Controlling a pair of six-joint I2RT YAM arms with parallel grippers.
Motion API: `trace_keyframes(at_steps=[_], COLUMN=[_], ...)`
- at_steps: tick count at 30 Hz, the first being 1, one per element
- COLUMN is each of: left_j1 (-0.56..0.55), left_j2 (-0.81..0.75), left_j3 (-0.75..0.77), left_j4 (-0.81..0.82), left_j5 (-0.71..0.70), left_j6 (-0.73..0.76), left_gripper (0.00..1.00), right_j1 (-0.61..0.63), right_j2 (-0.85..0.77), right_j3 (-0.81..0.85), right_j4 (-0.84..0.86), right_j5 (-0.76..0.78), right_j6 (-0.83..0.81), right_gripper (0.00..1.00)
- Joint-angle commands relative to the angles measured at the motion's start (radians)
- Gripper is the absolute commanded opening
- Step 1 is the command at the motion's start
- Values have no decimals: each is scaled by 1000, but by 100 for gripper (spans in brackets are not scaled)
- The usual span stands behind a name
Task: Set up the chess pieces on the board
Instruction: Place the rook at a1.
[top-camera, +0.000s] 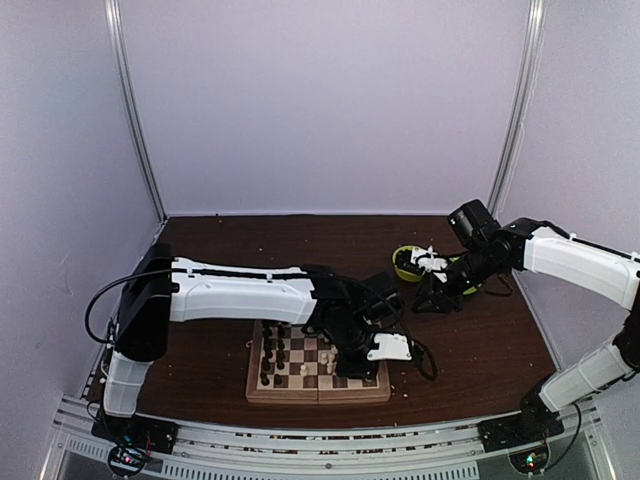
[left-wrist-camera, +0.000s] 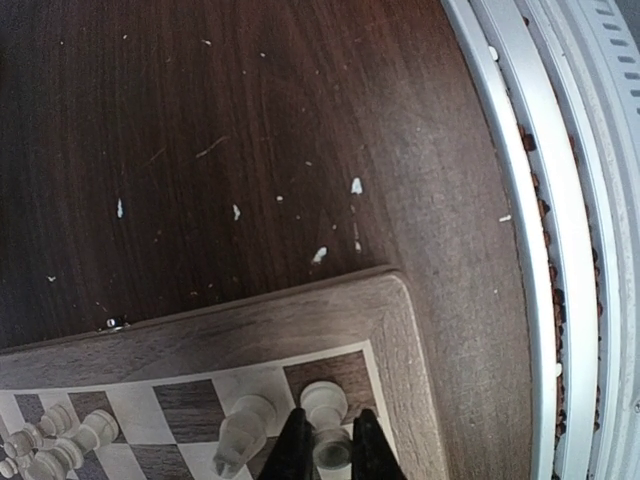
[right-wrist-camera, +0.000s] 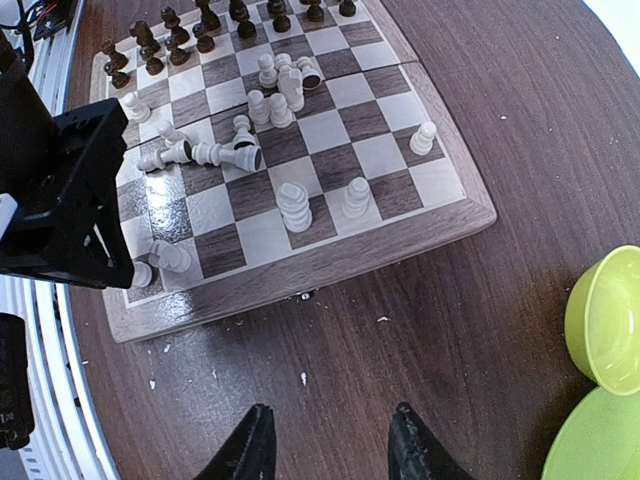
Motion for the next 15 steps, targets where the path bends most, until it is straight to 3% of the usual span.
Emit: trace_keyframes(at_steps=[1, 9, 15], left_j1=[-5, -5, -5], left_j2=[26, 33, 39], left_j3=[34, 45, 54], left_j4=[-9, -17, -26], left_j5=[13, 28, 29], left_j6=[20, 24, 24], left_gripper=[11, 12, 19], right_j1=[-9, -9, -9], right_j2=[-14, -10, -12], right_j3=[-15, -15, -15], right_j4=[8, 3, 1], right_j5=[-10, -15, -15], right_j6=[-2, -9, -10], right_gripper=[39, 39, 39])
